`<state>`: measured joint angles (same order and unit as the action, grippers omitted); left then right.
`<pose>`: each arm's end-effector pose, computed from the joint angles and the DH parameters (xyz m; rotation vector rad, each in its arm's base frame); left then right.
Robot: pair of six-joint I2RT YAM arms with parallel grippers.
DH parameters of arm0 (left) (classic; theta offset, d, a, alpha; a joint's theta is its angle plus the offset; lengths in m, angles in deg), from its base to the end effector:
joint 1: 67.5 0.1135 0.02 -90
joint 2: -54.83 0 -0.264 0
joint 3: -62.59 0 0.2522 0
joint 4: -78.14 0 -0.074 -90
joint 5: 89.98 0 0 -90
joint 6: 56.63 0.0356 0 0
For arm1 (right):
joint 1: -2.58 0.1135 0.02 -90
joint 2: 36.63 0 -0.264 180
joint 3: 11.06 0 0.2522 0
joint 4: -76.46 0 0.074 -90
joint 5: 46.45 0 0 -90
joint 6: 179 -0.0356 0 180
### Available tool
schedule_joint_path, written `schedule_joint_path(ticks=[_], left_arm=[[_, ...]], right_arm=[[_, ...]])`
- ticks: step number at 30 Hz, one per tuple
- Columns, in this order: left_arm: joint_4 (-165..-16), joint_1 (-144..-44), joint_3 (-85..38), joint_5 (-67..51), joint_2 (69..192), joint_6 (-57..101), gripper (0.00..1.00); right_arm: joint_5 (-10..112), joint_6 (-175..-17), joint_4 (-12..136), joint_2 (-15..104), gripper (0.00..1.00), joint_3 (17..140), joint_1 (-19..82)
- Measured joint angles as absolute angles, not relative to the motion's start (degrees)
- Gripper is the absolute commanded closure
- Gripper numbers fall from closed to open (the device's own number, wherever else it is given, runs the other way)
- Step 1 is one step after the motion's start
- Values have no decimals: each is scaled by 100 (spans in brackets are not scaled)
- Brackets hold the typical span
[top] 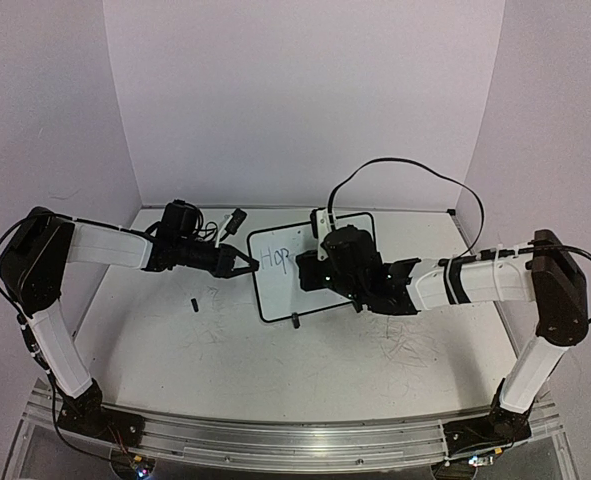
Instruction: Write a sentence on the whiteboard
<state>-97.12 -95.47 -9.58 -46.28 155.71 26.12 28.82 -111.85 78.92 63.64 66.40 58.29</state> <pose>0.3176 -0.1978 0.1973 0.8683 2.0151 -1.2195 0.2335 0.3264 0.2378 -0.3862 1.9343 0.6687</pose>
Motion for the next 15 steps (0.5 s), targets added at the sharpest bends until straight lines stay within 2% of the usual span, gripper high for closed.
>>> schedule_joint_path(ticks=[15], left_arm=[[-9712, -9547, -958, -4628, 15571, 2612, 100]], right_arm=[[2999, -11189, 7865, 6417, 100, 6642, 5868]])
